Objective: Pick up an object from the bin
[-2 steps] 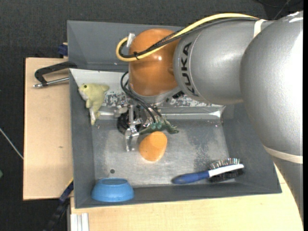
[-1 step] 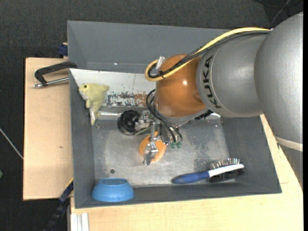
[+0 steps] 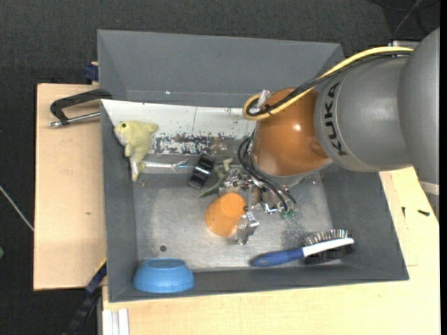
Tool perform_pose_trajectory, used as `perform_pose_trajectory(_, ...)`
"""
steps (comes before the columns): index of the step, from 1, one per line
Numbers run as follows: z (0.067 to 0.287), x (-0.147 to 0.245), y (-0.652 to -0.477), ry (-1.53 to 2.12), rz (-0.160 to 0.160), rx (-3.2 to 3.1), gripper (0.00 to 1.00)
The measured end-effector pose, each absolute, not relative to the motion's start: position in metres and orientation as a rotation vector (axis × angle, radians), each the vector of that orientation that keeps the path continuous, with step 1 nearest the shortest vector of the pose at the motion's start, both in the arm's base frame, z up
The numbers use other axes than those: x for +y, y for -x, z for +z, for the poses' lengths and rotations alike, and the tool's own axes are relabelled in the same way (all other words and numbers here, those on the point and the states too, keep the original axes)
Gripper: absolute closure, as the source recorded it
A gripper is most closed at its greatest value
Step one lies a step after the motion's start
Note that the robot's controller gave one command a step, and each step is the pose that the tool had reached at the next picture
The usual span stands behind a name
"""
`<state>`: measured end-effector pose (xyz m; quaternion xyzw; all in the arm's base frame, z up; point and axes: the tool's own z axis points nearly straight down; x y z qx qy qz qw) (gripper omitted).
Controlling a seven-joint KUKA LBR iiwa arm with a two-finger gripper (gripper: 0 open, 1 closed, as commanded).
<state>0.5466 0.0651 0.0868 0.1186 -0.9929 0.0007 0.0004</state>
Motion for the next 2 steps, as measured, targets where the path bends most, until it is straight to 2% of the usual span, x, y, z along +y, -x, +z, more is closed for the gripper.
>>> perform_pose_trajectory(1,0.088,0.068,-0.547,-0.374,-0.002,-3.120,1.00)
perform_pose_trajectory(2,0.246,0.067,-0.550,-0.379,-0.001,-3.134,1.00)
